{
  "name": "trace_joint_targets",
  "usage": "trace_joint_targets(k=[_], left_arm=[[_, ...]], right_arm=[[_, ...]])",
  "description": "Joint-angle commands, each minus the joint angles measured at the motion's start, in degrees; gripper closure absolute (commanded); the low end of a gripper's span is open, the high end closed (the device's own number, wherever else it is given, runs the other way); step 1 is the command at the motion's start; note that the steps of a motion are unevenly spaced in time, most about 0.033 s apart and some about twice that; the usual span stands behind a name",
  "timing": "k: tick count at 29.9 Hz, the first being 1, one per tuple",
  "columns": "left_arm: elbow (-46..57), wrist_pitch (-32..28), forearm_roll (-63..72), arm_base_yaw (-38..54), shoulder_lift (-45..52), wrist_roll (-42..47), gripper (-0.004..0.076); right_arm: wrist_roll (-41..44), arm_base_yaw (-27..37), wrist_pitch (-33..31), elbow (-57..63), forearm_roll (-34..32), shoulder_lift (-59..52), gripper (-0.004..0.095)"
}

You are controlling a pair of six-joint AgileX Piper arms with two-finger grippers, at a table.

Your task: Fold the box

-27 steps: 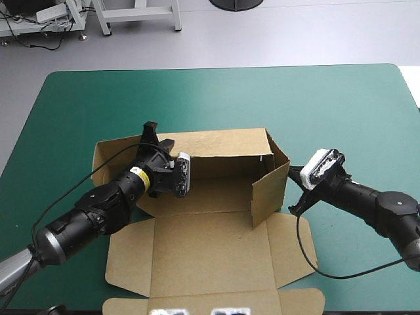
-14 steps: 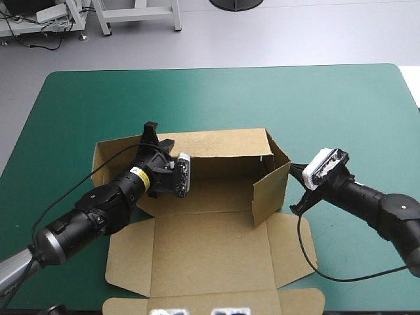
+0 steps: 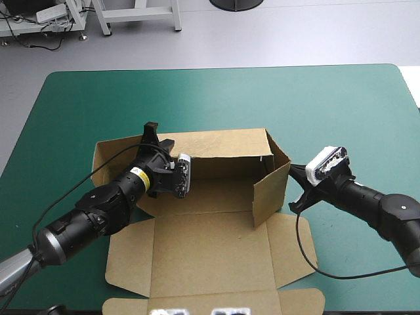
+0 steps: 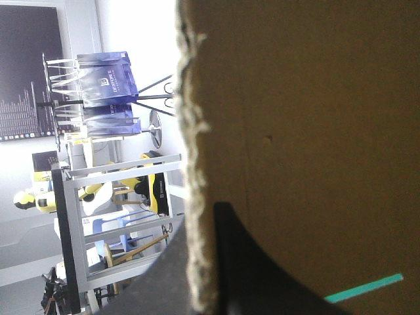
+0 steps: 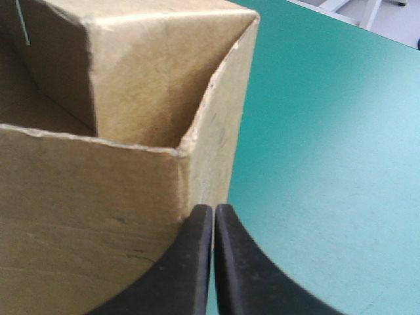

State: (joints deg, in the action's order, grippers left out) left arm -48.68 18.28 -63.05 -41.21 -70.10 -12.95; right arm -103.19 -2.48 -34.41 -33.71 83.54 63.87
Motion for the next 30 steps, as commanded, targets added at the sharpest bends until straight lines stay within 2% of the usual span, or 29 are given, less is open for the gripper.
trace_joint_targets(k=[1, 4, 5, 8, 12, 14, 19, 30], left_arm=[[-1.12, -0.95, -0.72, -0.21, 1.17, 0.46, 0.0729], [-1.12, -0.95, -0.72, -0.21, 1.17, 0.85, 0.0729], [-1.12, -0.95, -0.72, -0.21, 1.17, 1.25, 0.0729], [-1.12, -0.95, -0.72, -0.21, 1.17, 1.25, 0.0729], [-1.12, -0.95, -0.72, -0.21, 1.17, 1.25, 0.0729], [-1.12, -0.95, -0.72, -0.21, 1.17, 1.25, 0.0729], [-1.12, -0.95, -0.73, -0.21, 1.17, 1.25, 0.0729], [-1.12, -1.51, 0.10, -0.21, 1.17, 1.44, 0.0729]], right_arm=[[-0.83, -0.08, -5.05, -1.38, 1.98, -1.24, 0.0750], [-0.08, -0.08, -5.27, -1.38, 1.98, -1.24, 0.0513], [0.67, -0.08, -5.40, -1.38, 1.98, -1.24, 0.0392], [3.21, -0.08, -7.88, -1.38, 1.06, -1.24, 0.0221], [5.84, -0.08, -14.14, -1.38, -2.89, -1.24, 0.0242], [5.84, -0.08, -12.85, -1.38, -3.58, -1.24, 0.0263], [2.90, -0.85, -11.01, -1.57, -0.04, -1.24, 0.0268], [1.72, -16.58, 11.66, -4.21, 0.72, 2.03, 0.0268]])
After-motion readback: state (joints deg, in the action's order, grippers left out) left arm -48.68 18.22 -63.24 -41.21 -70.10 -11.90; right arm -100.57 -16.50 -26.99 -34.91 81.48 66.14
